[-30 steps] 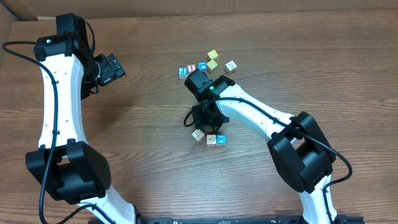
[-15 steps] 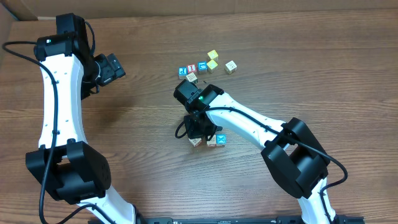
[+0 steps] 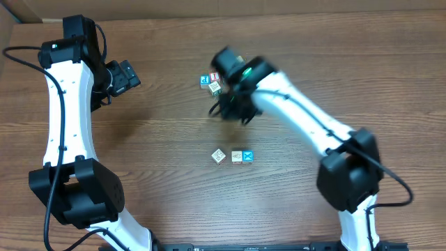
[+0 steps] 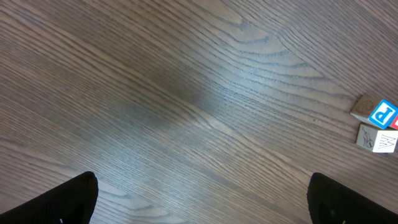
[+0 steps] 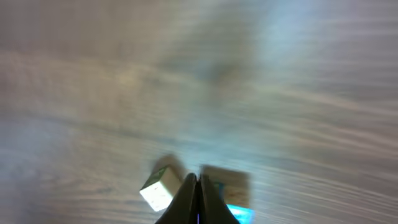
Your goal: Flip 3 blocks
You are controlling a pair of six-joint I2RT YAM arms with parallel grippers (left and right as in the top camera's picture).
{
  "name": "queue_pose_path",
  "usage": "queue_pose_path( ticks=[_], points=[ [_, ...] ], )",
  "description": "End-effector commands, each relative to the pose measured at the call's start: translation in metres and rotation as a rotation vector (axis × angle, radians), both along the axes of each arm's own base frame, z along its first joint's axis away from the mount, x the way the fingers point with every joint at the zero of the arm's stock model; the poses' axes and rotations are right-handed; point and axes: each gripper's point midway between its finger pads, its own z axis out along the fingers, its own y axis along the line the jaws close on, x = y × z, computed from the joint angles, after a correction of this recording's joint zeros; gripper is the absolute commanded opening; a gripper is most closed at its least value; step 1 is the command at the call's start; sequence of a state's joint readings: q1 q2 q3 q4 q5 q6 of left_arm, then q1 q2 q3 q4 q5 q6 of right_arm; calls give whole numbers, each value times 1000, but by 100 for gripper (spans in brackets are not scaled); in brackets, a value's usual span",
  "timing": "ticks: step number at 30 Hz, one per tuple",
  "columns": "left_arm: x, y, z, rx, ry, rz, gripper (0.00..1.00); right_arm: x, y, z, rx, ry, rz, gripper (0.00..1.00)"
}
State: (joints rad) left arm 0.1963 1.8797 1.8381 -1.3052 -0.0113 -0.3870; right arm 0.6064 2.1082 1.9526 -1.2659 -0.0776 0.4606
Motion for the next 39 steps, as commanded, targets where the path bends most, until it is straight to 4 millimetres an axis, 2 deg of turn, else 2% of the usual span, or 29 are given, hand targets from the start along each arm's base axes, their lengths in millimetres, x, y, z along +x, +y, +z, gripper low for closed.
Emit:
queue_pose_path(
  ticks=[1,6,7,8,9,11,12,14,19,25,30,39],
  points=[
    [6,-2,4,-1,-17,-6,100,40,-60,46,18,-99,-132,4],
    [5,-2,4,-1,-17,-6,100,59,-162,40,-59,-40,-350,16],
    [6,-2,4,-1,-17,-6,100,61,-183,39,-76,-29,-396,24],
    [5,-2,4,-1,-17,-6,100,62,-202,39,-87,-20,-437,34],
    [5,-2,4,-1,-17,-6,100,61,-220,38,-92,-7,-478,57],
    [5,-2,4,-1,-17,-6,100,60,-248,37,-98,12,-544,93],
    [6,-2,4,-1,-17,-6,100,58,-265,37,-101,24,-582,100],
    [5,-2,4,-1,-17,-6,100,57,-291,37,-101,30,-644,100],
    [6,-2,4,-1,-17,-6,100,62,-340,38,-91,-4,-758,100],
    [6,-2,4,-1,-17,-6,100,65,-375,40,-84,-38,-837,100],
    [6,-2,4,-1,-17,-6,100,65,-387,41,-82,-53,-864,100],
    [5,-2,4,-1,-17,-6,100,65,-387,41,-82,-53,-865,100]
  ],
)
